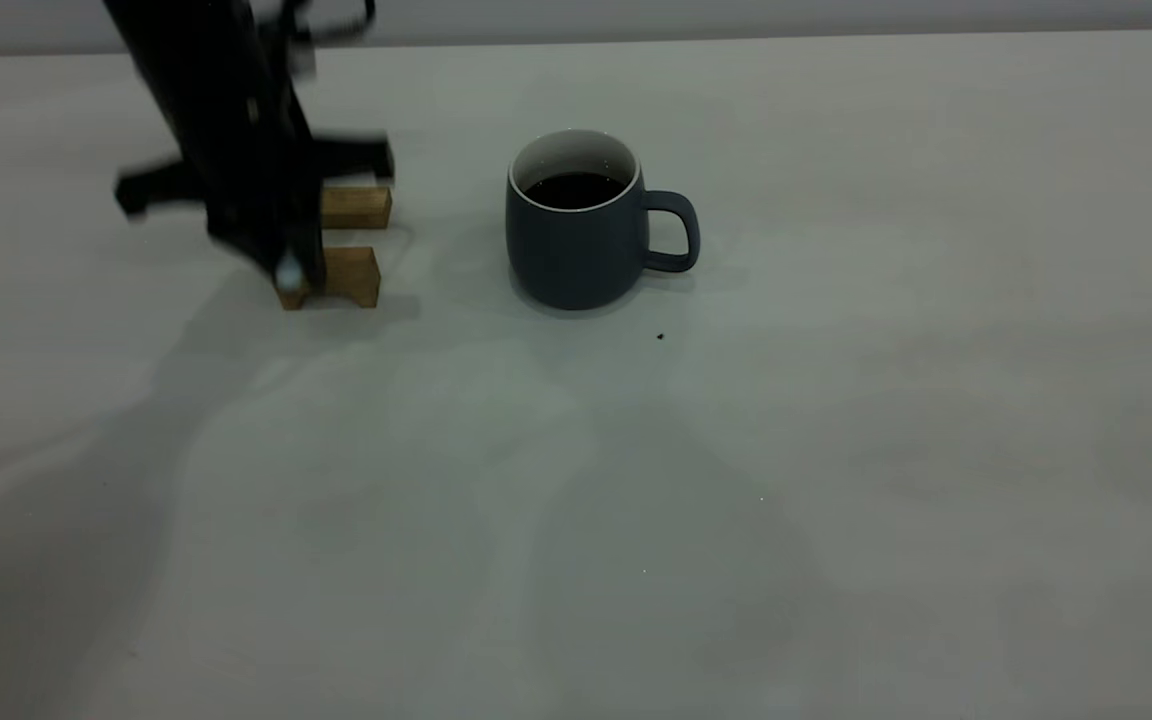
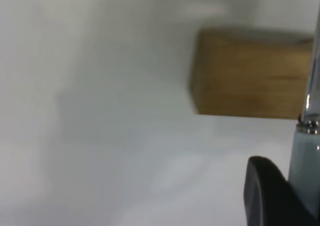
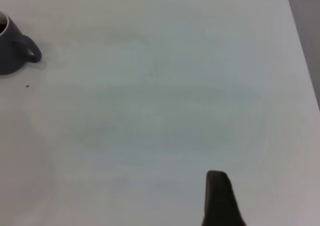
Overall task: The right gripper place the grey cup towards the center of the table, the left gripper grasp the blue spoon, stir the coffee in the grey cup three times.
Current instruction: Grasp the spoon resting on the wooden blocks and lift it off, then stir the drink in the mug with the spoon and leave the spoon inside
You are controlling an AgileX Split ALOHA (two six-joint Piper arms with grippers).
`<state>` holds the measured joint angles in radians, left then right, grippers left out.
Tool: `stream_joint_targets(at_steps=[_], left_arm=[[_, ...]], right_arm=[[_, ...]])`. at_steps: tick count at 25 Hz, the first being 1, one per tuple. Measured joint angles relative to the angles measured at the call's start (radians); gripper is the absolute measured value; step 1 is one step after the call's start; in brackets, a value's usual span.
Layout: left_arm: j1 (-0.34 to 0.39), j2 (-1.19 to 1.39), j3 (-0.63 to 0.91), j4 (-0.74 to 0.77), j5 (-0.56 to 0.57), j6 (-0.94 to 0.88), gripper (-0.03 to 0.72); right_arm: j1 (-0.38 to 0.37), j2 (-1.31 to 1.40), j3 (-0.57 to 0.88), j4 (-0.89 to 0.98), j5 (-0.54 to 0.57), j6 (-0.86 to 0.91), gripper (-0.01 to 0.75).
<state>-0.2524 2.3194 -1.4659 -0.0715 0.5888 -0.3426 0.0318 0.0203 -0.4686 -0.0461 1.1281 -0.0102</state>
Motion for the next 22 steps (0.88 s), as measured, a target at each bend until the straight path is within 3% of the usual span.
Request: stream_joint_targets(at_steps=[8,12,16,22], left_arm=[[-0.004,-0.237,-0.012,-0.108,0.108,-0.002,0.133],[-0.005,-0.316,-0.012,-0.266,0.126,-0.003,0.133],[-0.005,-0.355,-0.012,-0.506,0.177,-0.005,0.133],[-0.006,-0.351,-0.009,-1.028,0.21,-0.083,0.133]], right_arm=[[0.0,0.0,0.0,0.0,0.0,0.0,0.511],[0.0,0.0,0.0,0.0,0.0,0.0,0.511],[0.0,0.0,0.0,0.0,0.0,0.0,0.511],[0.0,0.0,0.0,0.0,0.0,0.0,0.511]])
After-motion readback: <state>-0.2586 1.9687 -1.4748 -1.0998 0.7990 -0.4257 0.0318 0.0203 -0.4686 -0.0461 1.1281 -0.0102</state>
